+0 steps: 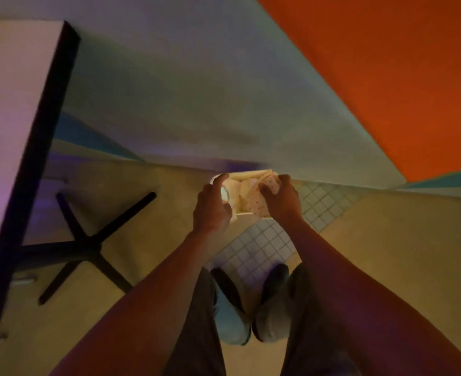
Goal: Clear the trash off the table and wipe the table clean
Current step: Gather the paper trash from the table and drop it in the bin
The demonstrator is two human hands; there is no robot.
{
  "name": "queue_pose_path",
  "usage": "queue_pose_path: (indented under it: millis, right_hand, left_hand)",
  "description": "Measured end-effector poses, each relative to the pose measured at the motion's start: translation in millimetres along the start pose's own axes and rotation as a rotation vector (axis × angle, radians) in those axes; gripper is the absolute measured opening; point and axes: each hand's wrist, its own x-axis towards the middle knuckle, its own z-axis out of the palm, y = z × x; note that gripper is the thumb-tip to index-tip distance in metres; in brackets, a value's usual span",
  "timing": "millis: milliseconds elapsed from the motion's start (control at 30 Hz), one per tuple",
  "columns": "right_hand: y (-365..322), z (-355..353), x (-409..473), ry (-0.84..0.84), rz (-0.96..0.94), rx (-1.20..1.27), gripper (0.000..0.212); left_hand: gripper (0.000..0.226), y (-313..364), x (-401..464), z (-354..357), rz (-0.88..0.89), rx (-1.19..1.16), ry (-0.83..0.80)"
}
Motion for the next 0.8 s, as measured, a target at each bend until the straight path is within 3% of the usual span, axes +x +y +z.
queue_pose_path:
  millis: [233, 433, 533, 633, 800]
  right_hand:
    - [33, 58, 79, 0.125, -0.137, -0.084, 0.045]
    - [73, 107, 129, 0.099, -0.322, -0.097, 0.047]
    - [88, 125, 139, 0.02, -0.249, -0.13, 0.049]
    - [107, 143, 152, -0.048, -0.208, -0.143, 0.046]
    - [120, 156, 165, -0.064, -0.124, -0.289, 0.052]
  left_hand:
    - [0.064, -39, 67, 69, 0.034, -0.076, 0.157]
    - [0.058, -79, 107, 124, 0.063, -0.07, 0.171]
    - [0.062, -98, 119, 145, 0.082, -0.051, 0.134]
    - [0.047, -102, 129, 158, 0.08, -0.01, 0.108]
    - [0.068, -107, 142, 172, 0.026, 0.235, -0.037]
